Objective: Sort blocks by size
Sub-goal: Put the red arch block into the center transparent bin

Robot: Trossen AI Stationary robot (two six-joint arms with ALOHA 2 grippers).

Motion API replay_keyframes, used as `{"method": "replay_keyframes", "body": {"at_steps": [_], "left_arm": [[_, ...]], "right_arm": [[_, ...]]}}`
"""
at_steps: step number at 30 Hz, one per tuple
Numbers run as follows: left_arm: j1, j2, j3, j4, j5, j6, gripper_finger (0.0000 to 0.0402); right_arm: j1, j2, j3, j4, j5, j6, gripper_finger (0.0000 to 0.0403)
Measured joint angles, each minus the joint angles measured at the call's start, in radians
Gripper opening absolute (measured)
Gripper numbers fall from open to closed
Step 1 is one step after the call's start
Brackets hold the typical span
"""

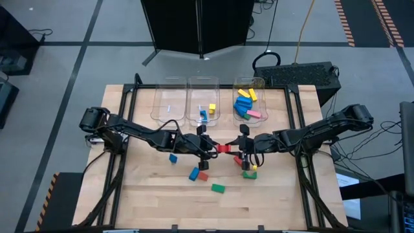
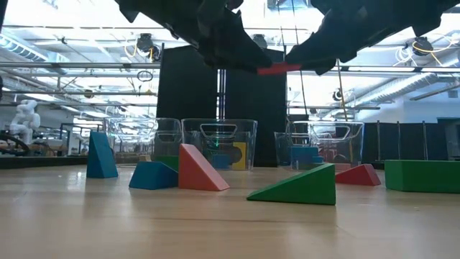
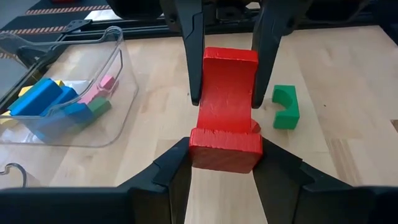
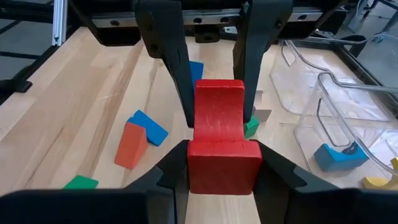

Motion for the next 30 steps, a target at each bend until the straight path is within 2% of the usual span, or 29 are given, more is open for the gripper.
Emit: {"method": "replay_keyframes", "body": {"at_steps": [3,7,12,16,19,23,26,30], "left_arm": [[0.0,0.0,0.001,-0.013,0.015,-0.043,0.015],[-0.005,0.0,0.001,-0.014,0.018,-0.014,0.0161],[-0.002,-0.004,-0.001,-0.007,-0.01,0.005,0.0222],[0.013,-0.054,0.0,-0.084,-0.119,0.003,0.0278],[0.014,-0.114,0.0,-0.197,-0.215,-0.016,0.03],[-0.002,-0.191,0.0,-0.334,-0.301,-0.063,0.0305],[-0.025,-0.237,-0.002,-0.416,-0.362,-0.111,0.0305],[-0.05,-0.285,-0.058,-0.431,-0.415,-0.16,0.0305]], "right_arm": [[0.0,0.0,0.0,0.001,-0.001,0.003,0.0115],[-0.001,0.0,0.0,0.001,0.019,0.01,0.0115],[-0.008,0.0,0.0,0.003,0.029,0.01,0.0115],[-0.042,0.0,0.0,0.032,0.034,-0.017,0.0115],[-0.096,0.0,0.002,0.078,0.034,-0.025,0.0117],[-0.202,0.0,0.032,0.08,0.016,-0.043,0.0118],[-0.3,0.005,0.066,0.066,-0.065,-0.067,0.0119],[-0.418,0.055,0.128,0.041,-0.196,-0.067,0.0119]]}}
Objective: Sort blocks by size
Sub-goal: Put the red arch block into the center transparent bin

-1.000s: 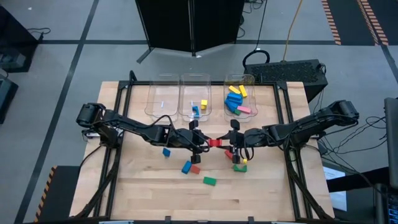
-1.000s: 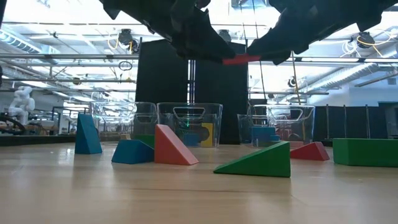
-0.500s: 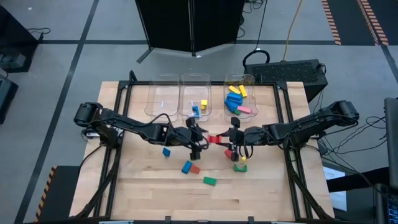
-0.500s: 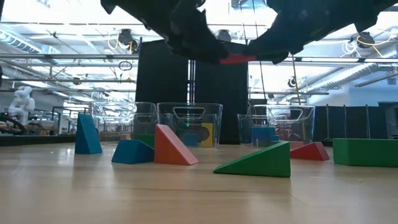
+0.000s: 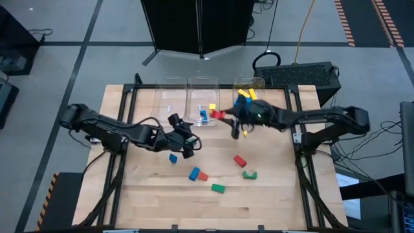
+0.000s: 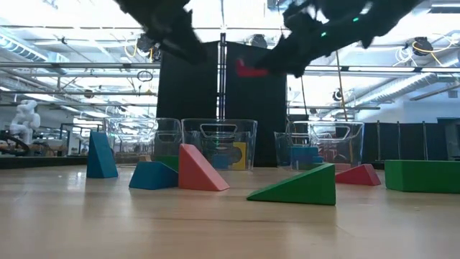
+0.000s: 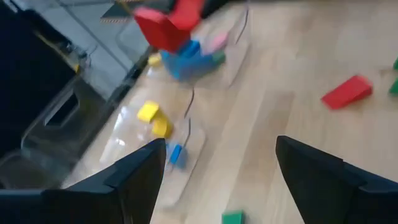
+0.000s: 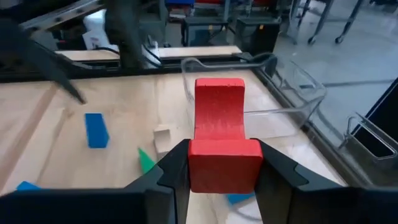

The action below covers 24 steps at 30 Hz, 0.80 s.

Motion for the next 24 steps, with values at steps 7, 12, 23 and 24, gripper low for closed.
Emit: {"method": "replay_keyframes", "body": {"at_steps": [7,12,23,24], "left_arm": [[-0.016,-0.058,-0.148,-0.019,-0.005,-0.139,0.0305],[-0.016,-0.077,-0.229,-0.039,0.023,-0.223,0.0305],[-0.016,-0.079,-0.336,-0.101,0.105,-0.257,0.0305],[-0.016,-0.079,-0.347,-0.102,0.118,-0.257,0.0305]], "right_arm": [[-0.107,0.192,0.172,-0.11,-0.102,0.002,0.012],[-0.147,0.328,0.32,-0.179,-0.133,-0.03,0.012],[-0.237,0.604,0.593,-0.339,-0.206,-0.073,0.0121],[-0.243,0.625,0.609,-0.359,-0.209,-0.073,0.0121]]}}
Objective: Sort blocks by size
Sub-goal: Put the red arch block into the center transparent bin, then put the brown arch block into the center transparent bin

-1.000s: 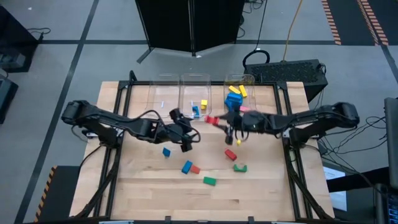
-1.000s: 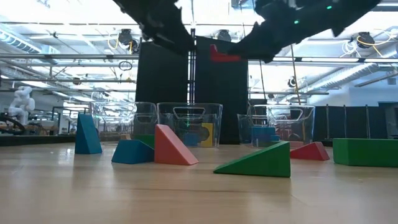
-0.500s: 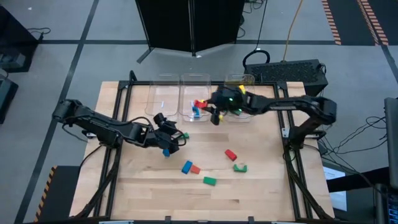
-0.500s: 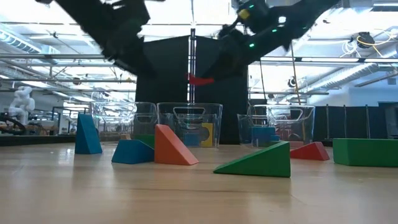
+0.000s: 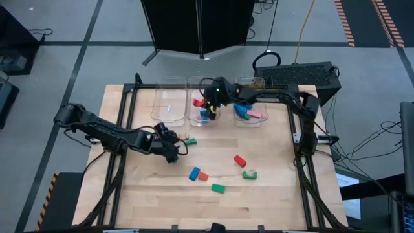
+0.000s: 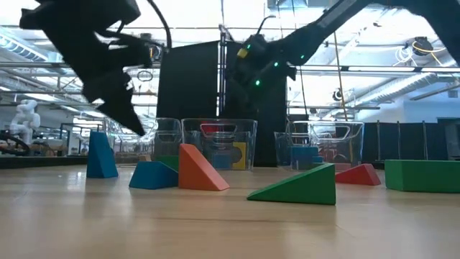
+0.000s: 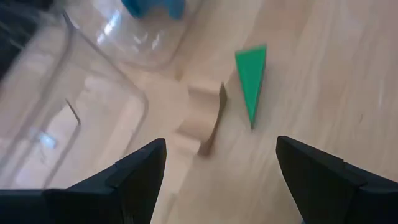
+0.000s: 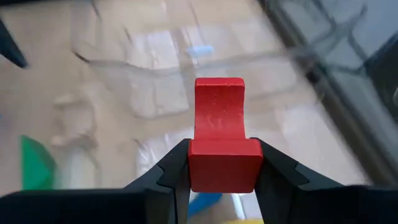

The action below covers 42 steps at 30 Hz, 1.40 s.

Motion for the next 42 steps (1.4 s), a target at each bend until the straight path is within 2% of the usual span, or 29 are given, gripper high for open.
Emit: {"method": "replay_keyframes", "body": {"at_steps": [5,12,26,35,42], "left_arm": [[0.002,0.0,-0.049,-0.003,0.044,-0.001,0.0305],[0.013,0.0,-0.089,0.015,0.072,-0.001,0.0306],[0.015,0.0,-0.094,0.073,0.053,0.062,0.0306],[0.05,0.0,-0.098,0.097,0.005,0.14,0.0306],[0.126,0.0,-0.137,0.227,0.073,0.256,0.0306]], "right_arm": [[-0.023,0.066,0.032,-0.012,-0.048,0.0,0.0122],[-0.027,0.068,0.032,0.011,-0.048,0.0,0.0148],[-0.021,0.057,0.032,-0.007,-0.048,0.029,0.0179],[0.063,-0.062,0.032,-0.163,-0.071,-0.028,0.018],[0.134,-0.175,0.032,-0.243,-0.071,-0.059,0.018]]}}
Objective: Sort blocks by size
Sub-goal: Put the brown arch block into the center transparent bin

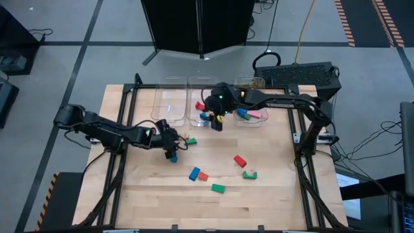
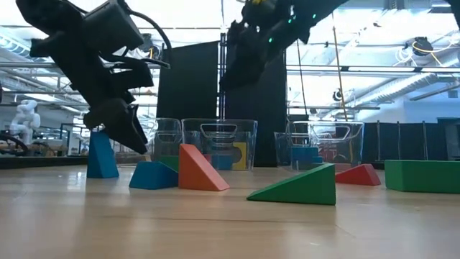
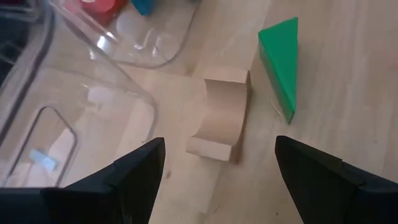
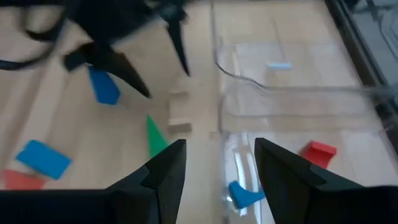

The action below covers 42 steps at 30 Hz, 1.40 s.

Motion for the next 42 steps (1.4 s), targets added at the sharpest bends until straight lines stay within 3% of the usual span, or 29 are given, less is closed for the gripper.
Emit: {"method": "replay_keyframes", "body": {"at_steps": [9,26,37,42], "left_arm": [[0.048,0.0,-0.02,0.022,0.066,0.064,0.0305],[0.145,0.002,-0.018,0.106,0.183,0.192,0.0305],[0.143,0.085,-0.021,0.099,0.232,0.164,0.0304],[0.145,0.13,-0.02,0.147,0.229,0.163,0.0276]], "right_arm": [[0.032,-0.093,0.0,-0.081,0.005,-0.015,0.018],[0.032,-0.096,0.0,-0.108,0.007,-0.015,0.018],[0.038,-0.096,0.0,-0.121,0.006,-0.015,0.0171],[0.044,-0.096,0.0,-0.121,0.005,-0.015,0.017]]}}
